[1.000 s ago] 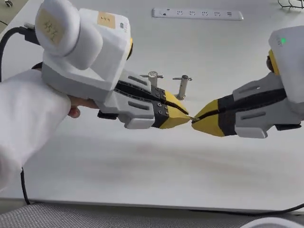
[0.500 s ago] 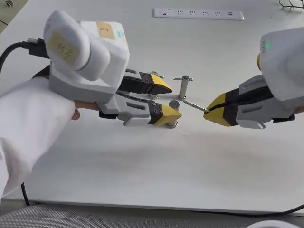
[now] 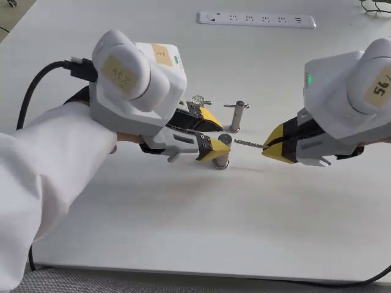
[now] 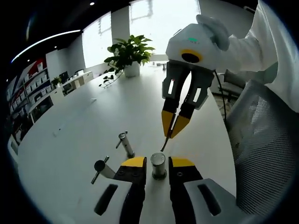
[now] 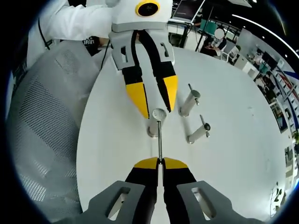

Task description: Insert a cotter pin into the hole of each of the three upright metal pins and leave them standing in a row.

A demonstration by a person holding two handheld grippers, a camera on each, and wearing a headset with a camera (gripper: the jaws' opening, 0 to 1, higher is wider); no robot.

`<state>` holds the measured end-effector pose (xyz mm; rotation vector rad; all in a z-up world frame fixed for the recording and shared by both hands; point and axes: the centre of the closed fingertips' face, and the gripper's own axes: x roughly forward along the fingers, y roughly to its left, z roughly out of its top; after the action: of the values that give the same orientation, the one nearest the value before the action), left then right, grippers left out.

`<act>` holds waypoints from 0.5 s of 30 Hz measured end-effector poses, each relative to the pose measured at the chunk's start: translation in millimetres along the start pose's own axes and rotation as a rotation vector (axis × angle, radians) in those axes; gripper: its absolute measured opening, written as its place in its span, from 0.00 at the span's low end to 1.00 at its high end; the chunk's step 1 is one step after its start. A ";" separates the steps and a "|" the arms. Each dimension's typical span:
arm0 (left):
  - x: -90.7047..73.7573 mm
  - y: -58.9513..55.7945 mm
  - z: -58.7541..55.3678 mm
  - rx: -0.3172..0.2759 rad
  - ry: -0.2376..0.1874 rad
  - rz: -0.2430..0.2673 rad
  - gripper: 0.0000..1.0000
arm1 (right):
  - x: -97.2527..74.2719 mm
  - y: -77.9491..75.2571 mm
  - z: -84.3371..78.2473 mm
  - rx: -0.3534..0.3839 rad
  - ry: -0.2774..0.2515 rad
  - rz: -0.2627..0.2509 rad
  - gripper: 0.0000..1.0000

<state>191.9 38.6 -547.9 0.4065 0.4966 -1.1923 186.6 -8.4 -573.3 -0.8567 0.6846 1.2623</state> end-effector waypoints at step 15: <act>2.4 -0.9 -4.8 -0.025 0.016 -0.018 0.11 | 5.3 1.9 6.5 -0.032 0.009 0.016 0.00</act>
<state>191.0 39.1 -553.2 0.3909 0.5298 -1.1995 185.7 0.1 -574.6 -0.8849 0.6813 1.2870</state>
